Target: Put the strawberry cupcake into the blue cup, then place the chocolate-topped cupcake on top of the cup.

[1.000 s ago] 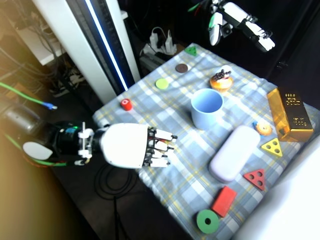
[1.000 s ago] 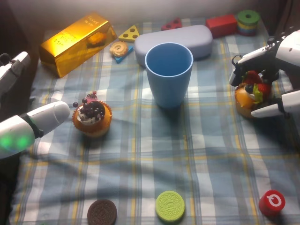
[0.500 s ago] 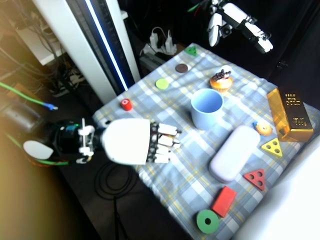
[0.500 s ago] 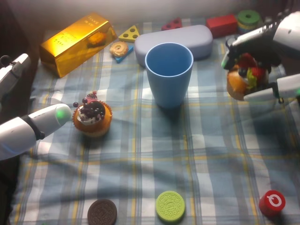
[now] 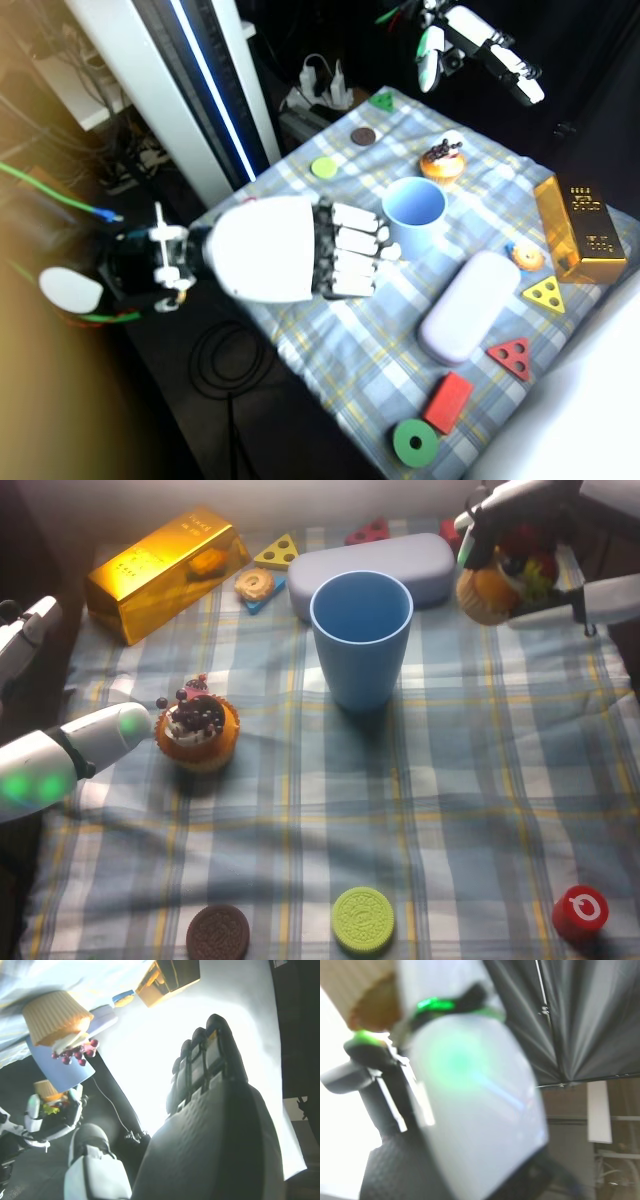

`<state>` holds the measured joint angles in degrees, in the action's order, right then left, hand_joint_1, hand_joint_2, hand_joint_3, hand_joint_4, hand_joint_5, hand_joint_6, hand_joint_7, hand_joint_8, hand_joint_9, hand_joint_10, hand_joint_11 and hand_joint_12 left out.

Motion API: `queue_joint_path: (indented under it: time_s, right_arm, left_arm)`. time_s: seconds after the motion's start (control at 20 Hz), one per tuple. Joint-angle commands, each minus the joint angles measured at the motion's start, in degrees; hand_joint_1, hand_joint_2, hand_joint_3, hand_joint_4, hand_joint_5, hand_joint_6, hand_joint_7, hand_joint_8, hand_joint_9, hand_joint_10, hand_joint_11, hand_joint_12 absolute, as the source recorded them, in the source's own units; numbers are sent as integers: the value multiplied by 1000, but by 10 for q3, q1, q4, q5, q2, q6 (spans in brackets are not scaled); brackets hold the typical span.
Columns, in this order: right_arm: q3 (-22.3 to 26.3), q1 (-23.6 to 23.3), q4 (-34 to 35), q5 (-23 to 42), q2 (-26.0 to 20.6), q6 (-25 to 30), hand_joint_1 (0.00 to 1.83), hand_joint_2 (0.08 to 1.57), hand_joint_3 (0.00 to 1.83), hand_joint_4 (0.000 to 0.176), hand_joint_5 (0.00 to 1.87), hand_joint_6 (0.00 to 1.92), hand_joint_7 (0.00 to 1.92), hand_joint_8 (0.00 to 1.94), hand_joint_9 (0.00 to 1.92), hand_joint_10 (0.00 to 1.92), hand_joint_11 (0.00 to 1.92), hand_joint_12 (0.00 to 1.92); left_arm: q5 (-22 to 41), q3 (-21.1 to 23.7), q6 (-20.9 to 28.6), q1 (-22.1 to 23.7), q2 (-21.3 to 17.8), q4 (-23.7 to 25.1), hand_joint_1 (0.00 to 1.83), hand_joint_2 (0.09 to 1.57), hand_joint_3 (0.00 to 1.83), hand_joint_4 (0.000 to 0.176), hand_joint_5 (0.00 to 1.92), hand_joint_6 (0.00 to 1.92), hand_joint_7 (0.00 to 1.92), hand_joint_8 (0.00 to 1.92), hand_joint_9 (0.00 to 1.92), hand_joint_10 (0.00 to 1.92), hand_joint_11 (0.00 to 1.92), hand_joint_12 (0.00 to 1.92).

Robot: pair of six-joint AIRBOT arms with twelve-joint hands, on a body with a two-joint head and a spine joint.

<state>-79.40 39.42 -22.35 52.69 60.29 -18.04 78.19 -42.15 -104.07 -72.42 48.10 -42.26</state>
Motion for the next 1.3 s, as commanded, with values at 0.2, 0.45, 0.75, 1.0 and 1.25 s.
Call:
queue_joint_path:
  time_s: [0.2, 0.45, 0.75, 1.0, 1.25]
  right_arm:
    - [-1, -43, 14, 63, 4, 4, 1231, 1130, 1, 0, 954, 868, 960, 1169, 883, 722, 697, 1412]
    - [-11, -82, -12, 62, 30, 4, 1271, 1071, 1, 0, 1066, 632, 1116, 936, 1129, 917, 891, 1511]
    - [-24, -98, -17, 63, 60, 4, 1092, 1101, 0, 6, 1005, 933, 996, 4, 1023, 91, 544, 1301]
    - [-29, -112, -22, 64, 63, 4, 1072, 1086, 1, 83, 1030, 886, 990, 359, 925, 754, 658, 1583]
    - [-36, -113, -22, 66, 86, 4, 1225, 1119, 0, 0, 897, 1011, 1054, 960, 1260, 815, 1102, 1353]
  left_arm:
    - [65, -6, 3, 3, 5, 16, 292, 875, 8, 51, 76, 0, 130, 0, 75, 1, 23, 21]
    - [63, -10, 3, 3, 7, 16, 242, 874, 3, 39, 92, 7, 173, 12, 110, 12, 63, 41]
    - [61, -12, 3, 3, 8, 18, 261, 835, 0, 48, 111, 9, 164, 2, 119, 7, 66, 53]
    - [61, -14, 3, 3, 8, 18, 234, 837, 0, 40, 158, 0, 227, 0, 237, 4, 0, 695]
    - [60, -15, 3, 3, 8, 18, 229, 844, 1, 52, 90, 6, 157, 6, 106, 17, 0, 211]
